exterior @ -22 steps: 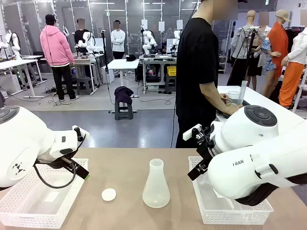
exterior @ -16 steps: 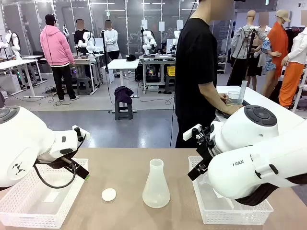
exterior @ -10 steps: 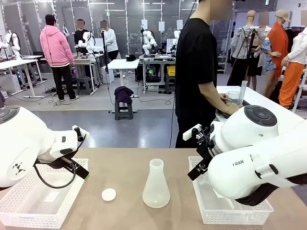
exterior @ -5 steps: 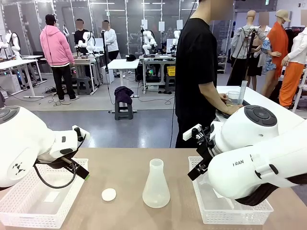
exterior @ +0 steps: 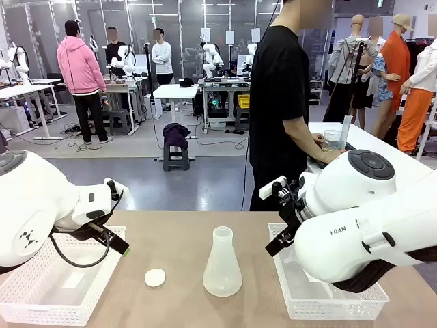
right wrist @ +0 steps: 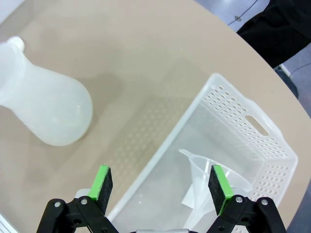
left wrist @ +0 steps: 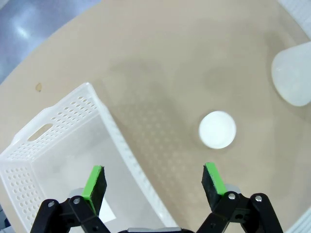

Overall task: Prepare the solutions needed for the experiment.
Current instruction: Pick up the Plastic Funnel and insert it into the Big flask.

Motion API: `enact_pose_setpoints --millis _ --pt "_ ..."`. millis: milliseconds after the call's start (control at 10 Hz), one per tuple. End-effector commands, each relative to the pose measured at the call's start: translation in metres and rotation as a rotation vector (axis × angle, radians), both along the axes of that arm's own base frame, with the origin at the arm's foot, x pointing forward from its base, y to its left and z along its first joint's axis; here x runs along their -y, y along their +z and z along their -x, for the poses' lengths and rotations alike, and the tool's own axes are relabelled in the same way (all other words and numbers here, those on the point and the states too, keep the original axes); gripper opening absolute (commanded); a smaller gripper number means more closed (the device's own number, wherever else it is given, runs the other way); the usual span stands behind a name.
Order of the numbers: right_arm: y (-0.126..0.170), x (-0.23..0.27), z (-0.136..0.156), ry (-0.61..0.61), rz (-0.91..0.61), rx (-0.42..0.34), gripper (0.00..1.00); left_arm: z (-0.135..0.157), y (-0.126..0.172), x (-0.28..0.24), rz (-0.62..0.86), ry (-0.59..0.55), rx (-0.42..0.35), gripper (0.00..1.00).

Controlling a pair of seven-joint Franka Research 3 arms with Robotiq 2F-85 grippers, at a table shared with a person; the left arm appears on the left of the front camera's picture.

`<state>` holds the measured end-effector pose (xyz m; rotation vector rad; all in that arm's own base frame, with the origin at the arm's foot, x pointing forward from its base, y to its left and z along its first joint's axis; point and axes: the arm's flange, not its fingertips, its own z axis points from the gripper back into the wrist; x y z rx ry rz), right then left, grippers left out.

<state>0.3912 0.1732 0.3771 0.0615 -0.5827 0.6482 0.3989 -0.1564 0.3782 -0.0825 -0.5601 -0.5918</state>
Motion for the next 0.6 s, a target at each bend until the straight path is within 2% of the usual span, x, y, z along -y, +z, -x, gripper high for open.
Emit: enact_pose_setpoints --millis 0,200,400,500 --pt "0.019 0.015 0.009 0.024 -0.180 0.005 1.00 0.010 0.022 -0.030 0.232 -0.052 -0.015 1.00" --pt "0.037 0.034 0.009 -0.032 -0.363 0.003 1.00 0.010 0.037 -0.060 0.427 -0.067 -0.040 1.00" --pt "0.051 0.050 0.010 -0.085 -0.519 -0.075 1.00 0.008 0.045 -0.086 0.613 -0.043 -0.111 1.00" --pt "0.055 0.055 0.010 -0.101 -0.576 -0.120 1.00 0.008 0.047 -0.097 0.704 -0.034 -0.172 1.00"
